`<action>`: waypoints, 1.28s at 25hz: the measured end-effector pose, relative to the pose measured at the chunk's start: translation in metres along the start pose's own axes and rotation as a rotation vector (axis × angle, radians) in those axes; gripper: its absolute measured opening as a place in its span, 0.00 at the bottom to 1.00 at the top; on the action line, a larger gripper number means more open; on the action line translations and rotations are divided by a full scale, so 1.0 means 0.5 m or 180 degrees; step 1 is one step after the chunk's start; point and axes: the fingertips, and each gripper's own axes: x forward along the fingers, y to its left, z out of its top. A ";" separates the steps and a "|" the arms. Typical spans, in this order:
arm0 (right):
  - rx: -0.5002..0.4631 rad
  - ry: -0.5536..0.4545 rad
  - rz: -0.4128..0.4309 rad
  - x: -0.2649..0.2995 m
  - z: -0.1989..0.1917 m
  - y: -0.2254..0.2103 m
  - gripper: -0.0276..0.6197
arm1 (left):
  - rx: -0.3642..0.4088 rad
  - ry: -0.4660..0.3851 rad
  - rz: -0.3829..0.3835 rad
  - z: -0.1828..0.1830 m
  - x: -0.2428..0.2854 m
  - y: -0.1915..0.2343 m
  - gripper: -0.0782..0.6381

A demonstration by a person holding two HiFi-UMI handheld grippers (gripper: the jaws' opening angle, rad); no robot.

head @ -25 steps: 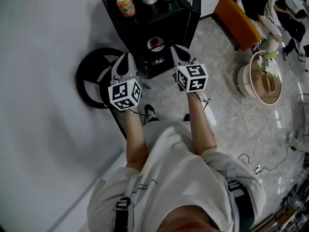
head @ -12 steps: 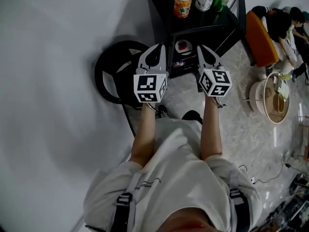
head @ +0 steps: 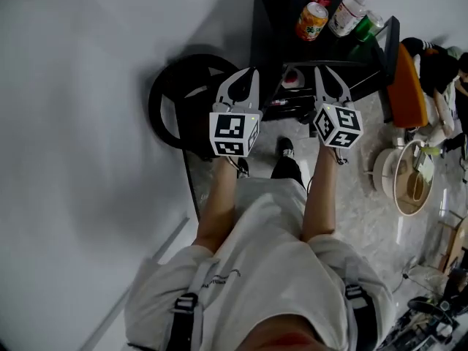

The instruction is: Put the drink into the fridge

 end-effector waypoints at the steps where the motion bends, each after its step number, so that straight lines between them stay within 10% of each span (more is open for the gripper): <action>1: -0.0003 -0.0021 0.0043 0.016 0.008 -0.007 0.05 | 0.0007 -0.0001 0.0051 0.000 0.008 0.005 0.12; 4: -0.0014 -0.0058 0.0213 0.063 0.033 -0.024 0.07 | 0.0006 -0.0022 0.0205 0.007 0.036 0.012 0.12; 8: 0.0064 -0.0164 0.0618 0.119 0.065 -0.026 0.38 | 0.0007 -0.0053 0.0412 0.018 0.077 0.019 0.12; 15: -0.0231 0.0012 0.0853 0.217 0.085 -0.050 0.58 | -0.0024 -0.0110 0.0761 0.029 0.144 0.027 0.12; 32: -0.0657 0.0477 0.1411 0.300 0.080 -0.011 0.57 | -0.0057 -0.0234 0.1729 0.040 0.102 0.026 0.12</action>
